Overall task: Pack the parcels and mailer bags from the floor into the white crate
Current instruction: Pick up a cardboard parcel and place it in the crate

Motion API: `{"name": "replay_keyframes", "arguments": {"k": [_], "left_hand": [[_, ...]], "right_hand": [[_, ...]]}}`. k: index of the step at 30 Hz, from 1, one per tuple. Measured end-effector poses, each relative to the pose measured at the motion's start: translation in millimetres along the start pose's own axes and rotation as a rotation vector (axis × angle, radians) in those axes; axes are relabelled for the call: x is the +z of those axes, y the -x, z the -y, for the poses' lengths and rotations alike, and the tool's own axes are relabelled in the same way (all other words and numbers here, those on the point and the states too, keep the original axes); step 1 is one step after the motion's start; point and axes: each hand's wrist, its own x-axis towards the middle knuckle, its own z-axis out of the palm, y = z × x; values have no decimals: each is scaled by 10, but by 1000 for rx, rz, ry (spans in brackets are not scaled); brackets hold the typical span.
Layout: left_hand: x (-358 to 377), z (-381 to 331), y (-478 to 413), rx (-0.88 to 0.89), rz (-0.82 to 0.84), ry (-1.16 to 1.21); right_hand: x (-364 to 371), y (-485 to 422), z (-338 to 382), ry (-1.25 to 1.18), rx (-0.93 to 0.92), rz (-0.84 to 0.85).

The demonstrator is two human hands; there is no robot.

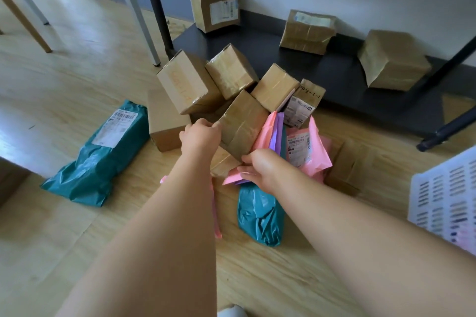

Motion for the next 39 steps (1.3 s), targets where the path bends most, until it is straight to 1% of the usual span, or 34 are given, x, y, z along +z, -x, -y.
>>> {"name": "replay_keyframes", "arguments": {"k": [3, 7, 13, 15, 18, 22, 25, 29, 32, 36, 39], "left_hand": [[-24, -133, 91, -7, -24, 112], [-68, -462, 286, -37, 10, 137], [-78, -818, 744, -26, 49, 219], [-149, -933, 953, 18, 61, 191], [-303, -1147, 1238, 96, 129, 144], [-434, -1475, 1766, 285, 166, 25], [-468, -1705, 2148, 369, 210, 44], [-458, -1848, 2614, 506, 364, 146], [-330, -1923, 2962, 545, 455, 227], [-6, -1974, 3180, 651, 516, 202], [274, -1955, 3234, 631, 521, 212]], "right_hand": [[-162, 52, 39, -4, 21, -7], [-363, 278, 117, -54, 6, -17], [-770, 708, 233, -162, -97, -32], [-885, 902, 260, -178, -115, -9], [-1014, 1174, 278, -169, -124, -20], [-1370, 1655, 285, -193, -206, -19], [-1715, 1996, 334, -166, -279, -58], [-2172, 2363, 366, -115, -328, -110], [-2585, 2645, 312, -97, -351, -140], [-2992, 2793, 183, -55, -395, -218], [-3144, 2776, 133, -12, -422, -271]]}}
